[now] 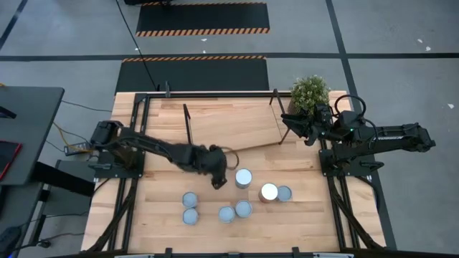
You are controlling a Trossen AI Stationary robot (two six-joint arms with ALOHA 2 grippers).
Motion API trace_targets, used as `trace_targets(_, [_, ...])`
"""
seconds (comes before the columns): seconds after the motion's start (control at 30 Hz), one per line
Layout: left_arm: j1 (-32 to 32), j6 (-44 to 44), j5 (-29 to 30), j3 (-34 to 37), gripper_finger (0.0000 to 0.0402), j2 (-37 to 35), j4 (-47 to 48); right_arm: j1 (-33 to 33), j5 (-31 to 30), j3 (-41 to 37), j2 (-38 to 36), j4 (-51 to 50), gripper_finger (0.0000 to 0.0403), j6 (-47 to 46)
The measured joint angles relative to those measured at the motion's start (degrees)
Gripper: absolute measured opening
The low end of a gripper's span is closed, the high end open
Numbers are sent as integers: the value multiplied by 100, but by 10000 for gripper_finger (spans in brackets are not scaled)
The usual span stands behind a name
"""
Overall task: Pick and place cans onto a shelf
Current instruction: Put the canned tomatoes on the shelf
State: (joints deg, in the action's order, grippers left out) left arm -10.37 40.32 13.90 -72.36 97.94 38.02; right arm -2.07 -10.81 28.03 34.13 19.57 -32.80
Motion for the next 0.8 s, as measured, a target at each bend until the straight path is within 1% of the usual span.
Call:
trace_targets(0.13, [458,-609,-330,-154,314,-349,44,-2,-21,0,0,-2,181,2])
trace_targets(0.27, [909,-1145,-486,-374,316,-526,155,-2,-22,0,0,-2,181,2])
trace_targets(0.37, [1232,-1697,-527,-490,316,-526,365,-2,-22,0,0,-2,181,2])
trace_targets(0.5, [1726,-2366,-934,-486,317,-380,566,-1,-22,0,0,1,181,30])
trace_targets(0.63, [2196,-2783,-1289,-483,317,-290,616,-1,-22,0,0,13,181,42])
trace_targets(0.8, [2539,-3205,-1532,-486,318,-176,712,0,-90,0,4,55,181,63])
